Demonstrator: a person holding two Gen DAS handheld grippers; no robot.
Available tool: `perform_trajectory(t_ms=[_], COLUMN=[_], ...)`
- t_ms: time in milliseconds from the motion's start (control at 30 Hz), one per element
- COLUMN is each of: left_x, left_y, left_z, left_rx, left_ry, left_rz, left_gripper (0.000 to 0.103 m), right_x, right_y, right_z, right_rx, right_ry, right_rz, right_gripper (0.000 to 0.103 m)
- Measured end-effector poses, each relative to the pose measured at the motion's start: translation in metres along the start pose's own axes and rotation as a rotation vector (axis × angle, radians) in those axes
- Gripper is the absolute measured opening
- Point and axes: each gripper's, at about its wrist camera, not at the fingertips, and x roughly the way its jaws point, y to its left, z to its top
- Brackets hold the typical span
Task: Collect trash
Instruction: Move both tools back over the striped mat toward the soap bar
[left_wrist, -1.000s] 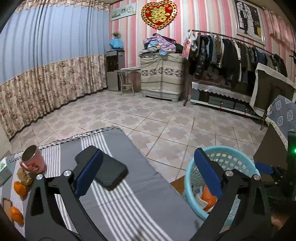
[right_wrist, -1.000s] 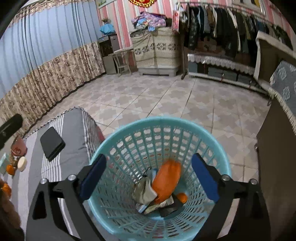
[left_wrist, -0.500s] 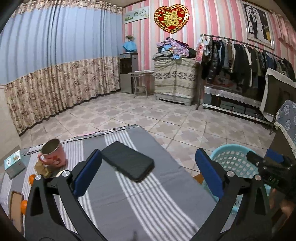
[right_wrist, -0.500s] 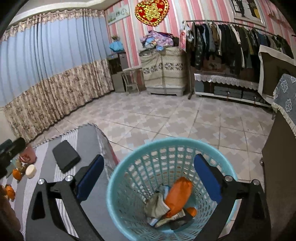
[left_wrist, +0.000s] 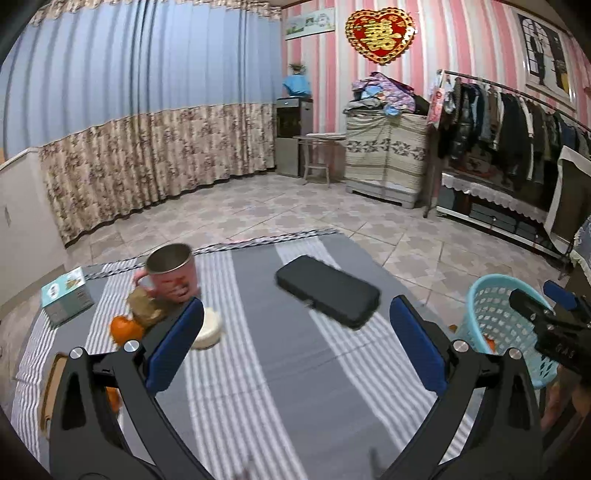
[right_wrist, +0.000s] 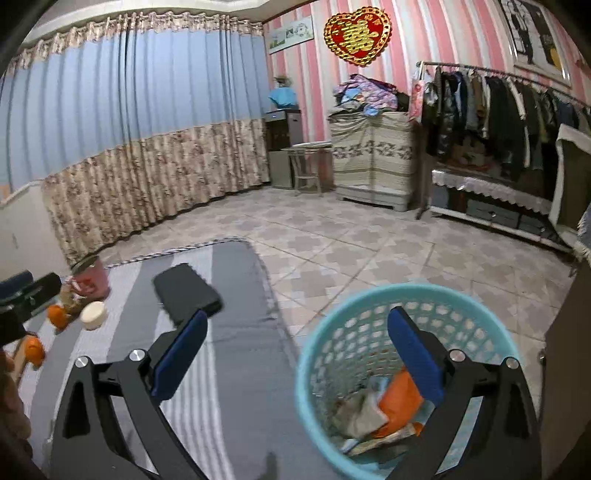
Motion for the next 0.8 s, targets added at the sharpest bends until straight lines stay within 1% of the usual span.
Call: perform_trajectory(t_ms=[367, 600, 800], left_x=[-0.015, -0.026, -0.032], left_y=[0.058, 0.096, 0.132], left_z=[-0.024, -0.041, -0.063], left_rx=[-0.048, -0.082, -0.121], left_ry=[0.029, 0.047, 0.088], left_rz=[0.082, 0.132, 0.178], left_gripper=[0.097, 0.097, 0.097], right_x=[0.001, 0.003, 0.012], right_y=[0.039, 0.076, 0.102], right_z=[-0.012, -0.025, -0.036], right_rx=[-0.002, -0.069, -0.141], right_ry=[0.013, 0.028, 0.058], right_rz=[0.053, 0.084, 0.1], right_gripper=[0.096, 0.096, 0.096])
